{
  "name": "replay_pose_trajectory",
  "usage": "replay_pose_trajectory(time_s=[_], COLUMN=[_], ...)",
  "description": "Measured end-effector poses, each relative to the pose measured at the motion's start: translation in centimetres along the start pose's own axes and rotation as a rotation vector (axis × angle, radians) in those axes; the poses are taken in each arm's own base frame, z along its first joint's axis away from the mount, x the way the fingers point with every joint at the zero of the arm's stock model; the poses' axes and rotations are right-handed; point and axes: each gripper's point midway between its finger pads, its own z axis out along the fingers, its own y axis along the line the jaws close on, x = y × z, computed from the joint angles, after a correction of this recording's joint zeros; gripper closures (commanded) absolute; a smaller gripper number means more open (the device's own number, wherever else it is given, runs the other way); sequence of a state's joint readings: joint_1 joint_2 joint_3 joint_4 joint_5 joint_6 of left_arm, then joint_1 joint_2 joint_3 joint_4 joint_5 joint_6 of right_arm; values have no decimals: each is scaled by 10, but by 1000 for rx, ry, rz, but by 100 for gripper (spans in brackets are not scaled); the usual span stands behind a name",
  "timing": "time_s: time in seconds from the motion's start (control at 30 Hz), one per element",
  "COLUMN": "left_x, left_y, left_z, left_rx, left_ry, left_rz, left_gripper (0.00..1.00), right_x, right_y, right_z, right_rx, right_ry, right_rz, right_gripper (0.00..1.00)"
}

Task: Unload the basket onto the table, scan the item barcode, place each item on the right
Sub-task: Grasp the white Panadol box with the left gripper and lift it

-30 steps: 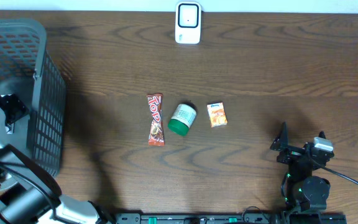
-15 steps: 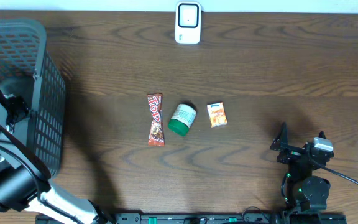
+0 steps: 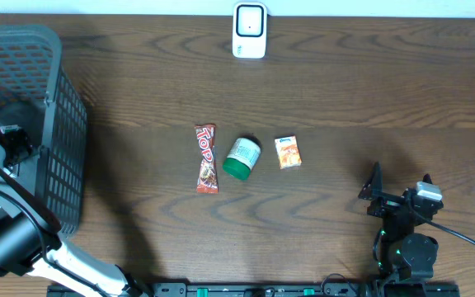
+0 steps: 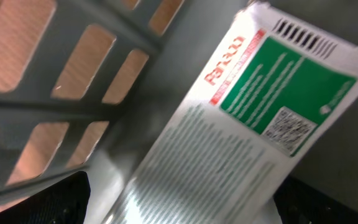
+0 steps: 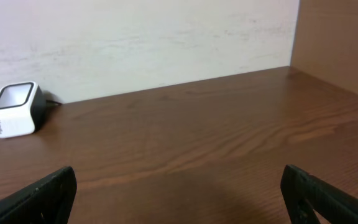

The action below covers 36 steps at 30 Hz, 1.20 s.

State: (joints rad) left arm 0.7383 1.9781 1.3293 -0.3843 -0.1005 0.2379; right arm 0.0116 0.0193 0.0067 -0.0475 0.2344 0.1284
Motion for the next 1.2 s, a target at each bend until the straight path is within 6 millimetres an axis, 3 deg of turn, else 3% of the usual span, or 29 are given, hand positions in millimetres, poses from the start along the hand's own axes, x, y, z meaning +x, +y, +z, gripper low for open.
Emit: replay_pose_trajectory(time_s=[0.2, 0.33, 0.43, 0.73, 0.83, 1.2], left_x=[-7, -10, -12, -12, -12, -12], left_y=[-19, -32, -34, -34, -35, -35], left_z=[8, 11, 10, 10, 10, 8], left_rx=[128, 199, 210, 212, 212, 216], left_ry=[-16, -19, -20, -20, -19, -17], left_rz=[-67, -104, -113, -112, -114, -126], left_gripper=[7, 21, 30, 38, 49, 51], right_x=[0, 0, 0, 0, 0, 0], right_y=[0, 0, 0, 0, 0, 0], right_z=[0, 0, 0, 0, 0, 0], right_rx=[0, 0, 0, 0, 0, 0], right_ry=[0, 0, 0, 0, 0, 0], right_rz=[0, 0, 0, 0, 0, 0], right_gripper=[1, 1, 1, 1, 1, 1])
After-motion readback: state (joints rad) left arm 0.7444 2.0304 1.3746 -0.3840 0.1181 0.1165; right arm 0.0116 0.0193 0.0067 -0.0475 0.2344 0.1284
